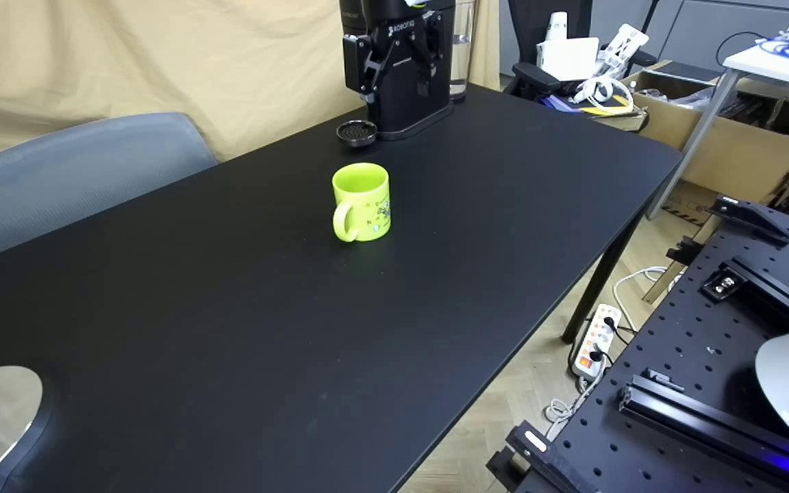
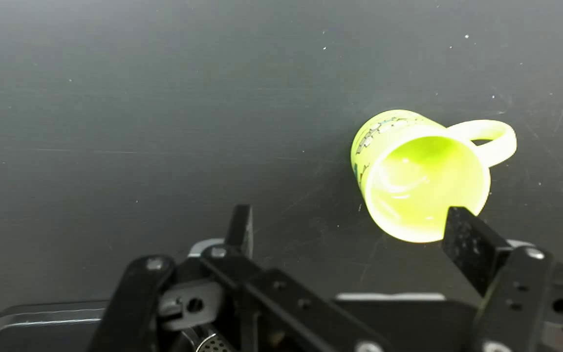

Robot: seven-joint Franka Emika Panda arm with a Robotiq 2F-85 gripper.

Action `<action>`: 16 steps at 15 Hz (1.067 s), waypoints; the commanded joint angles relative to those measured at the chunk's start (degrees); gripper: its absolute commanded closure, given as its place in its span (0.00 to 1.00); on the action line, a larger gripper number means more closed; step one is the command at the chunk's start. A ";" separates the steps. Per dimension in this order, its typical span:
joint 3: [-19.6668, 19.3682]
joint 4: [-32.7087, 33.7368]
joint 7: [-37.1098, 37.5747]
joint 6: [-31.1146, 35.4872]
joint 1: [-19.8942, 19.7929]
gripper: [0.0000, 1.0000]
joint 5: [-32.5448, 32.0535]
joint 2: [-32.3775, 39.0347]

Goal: Slide the cup backwards

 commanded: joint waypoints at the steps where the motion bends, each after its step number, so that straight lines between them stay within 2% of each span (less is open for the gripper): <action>1: -1.35 0.75 0.20 0.58 1.23 0.00 -0.97 1.63; 11: -3.08 7.85 -0.29 4.96 3.95 0.00 -2.32 14.19; 15: -3.28 10.86 -1.72 3.72 5.20 0.00 -2.12 17.41; 16: -3.09 11.41 -2.33 3.37 5.20 0.25 -1.76 18.08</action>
